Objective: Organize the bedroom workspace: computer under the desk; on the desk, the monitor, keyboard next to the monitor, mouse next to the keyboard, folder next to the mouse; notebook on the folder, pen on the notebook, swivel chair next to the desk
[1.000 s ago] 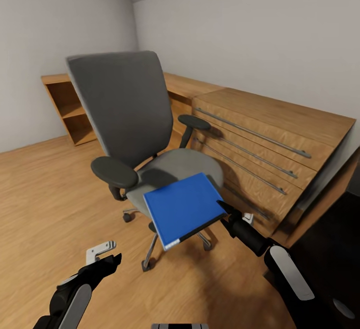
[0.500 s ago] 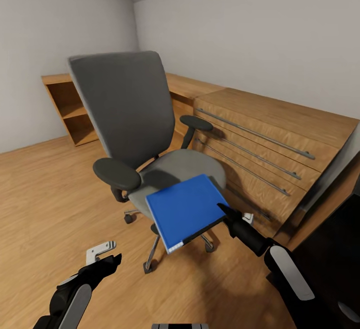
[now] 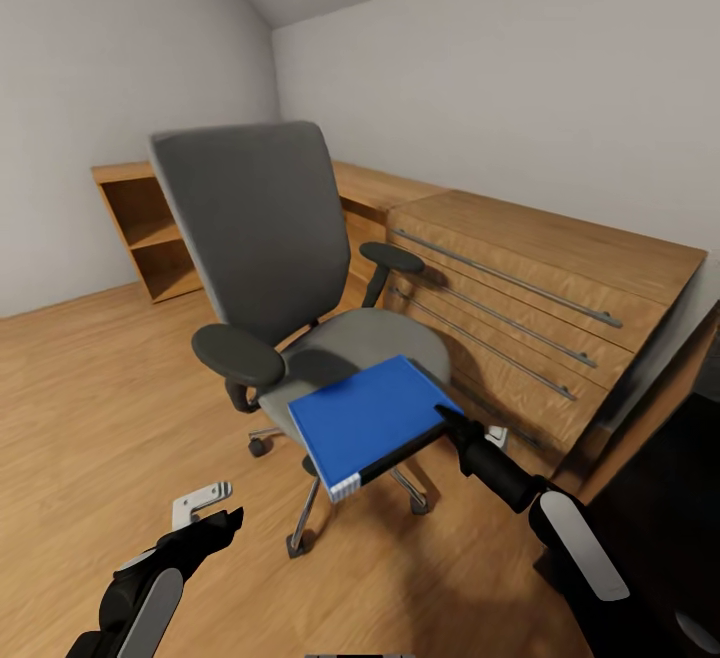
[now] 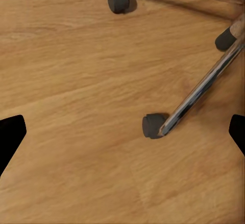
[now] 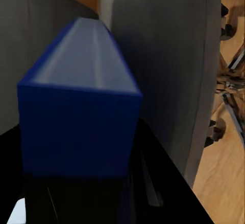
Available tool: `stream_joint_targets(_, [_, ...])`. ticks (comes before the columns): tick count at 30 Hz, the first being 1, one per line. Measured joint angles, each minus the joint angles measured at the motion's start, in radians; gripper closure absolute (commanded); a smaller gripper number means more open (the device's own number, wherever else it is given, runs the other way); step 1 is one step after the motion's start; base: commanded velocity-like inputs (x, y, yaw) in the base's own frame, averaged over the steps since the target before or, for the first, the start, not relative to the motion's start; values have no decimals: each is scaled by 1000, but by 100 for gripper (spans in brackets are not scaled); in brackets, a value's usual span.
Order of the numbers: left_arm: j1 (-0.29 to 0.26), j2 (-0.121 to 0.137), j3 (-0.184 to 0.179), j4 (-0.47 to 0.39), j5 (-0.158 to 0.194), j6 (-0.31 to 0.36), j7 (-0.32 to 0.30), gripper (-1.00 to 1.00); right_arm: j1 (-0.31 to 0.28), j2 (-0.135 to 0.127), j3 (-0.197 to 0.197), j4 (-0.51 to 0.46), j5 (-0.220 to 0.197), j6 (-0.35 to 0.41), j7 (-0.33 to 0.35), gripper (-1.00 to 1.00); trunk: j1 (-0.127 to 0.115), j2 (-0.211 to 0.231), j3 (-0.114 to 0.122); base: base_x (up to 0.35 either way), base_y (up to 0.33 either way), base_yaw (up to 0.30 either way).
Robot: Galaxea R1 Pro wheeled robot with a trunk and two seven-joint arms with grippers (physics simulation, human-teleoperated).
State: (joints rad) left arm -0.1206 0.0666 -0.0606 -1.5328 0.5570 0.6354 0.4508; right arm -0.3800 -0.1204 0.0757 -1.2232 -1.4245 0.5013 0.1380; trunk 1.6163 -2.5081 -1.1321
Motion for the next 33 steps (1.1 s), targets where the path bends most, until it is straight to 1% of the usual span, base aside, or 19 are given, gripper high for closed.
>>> stream_joint_targets(9, [0, 0, 1, -1, -4, -3, 5, -100, 0, 0, -2, -5, 0, -6, 2, 100, -4, 2, 35, -17, -5, 0])
stream_joint_targets(18, [0, 0, 1, -3, -2, -2, 5, -100, 0, -2, -3, -13, 2, -8, 3, 100, -8, 4, 70, -231, -164, 0])
stream_joint_targets(22, [0, 1, 2, -3, -1, 0, 4, -100, 0, -3, -5, -14, 2, -9, 3, 100, -10, 5, 85, -114, -59, 0])
stream_joint_targets(26, [0, 1, 3, -3, 1, 0, 4, -100, 0, -3, -6, -23, 1, -8, 3, 100, -11, 6, 101, -257, -10, 0])
stream_joint_targets(29, [0, 2, 5, -3, 1, 1, 4, -100, 3, -3, -6, -75, 1, -9, 2, 100, -13, 7, 112, -133, -2, 0])
stream_joint_targets(31, [0, 2, 6, -3, 2, 1, 4, -100, 5, -3, -6, -132, 7, -15, 0, 100, -14, 7, 120, -31, 0, 0])
stream_joint_targets(33, [0, 2, 6, -3, 3, 1, 3, -100, 7, -3, -6, -149, 14, -21, -1, 100, -15, 8, 128, -16, 0, 0])
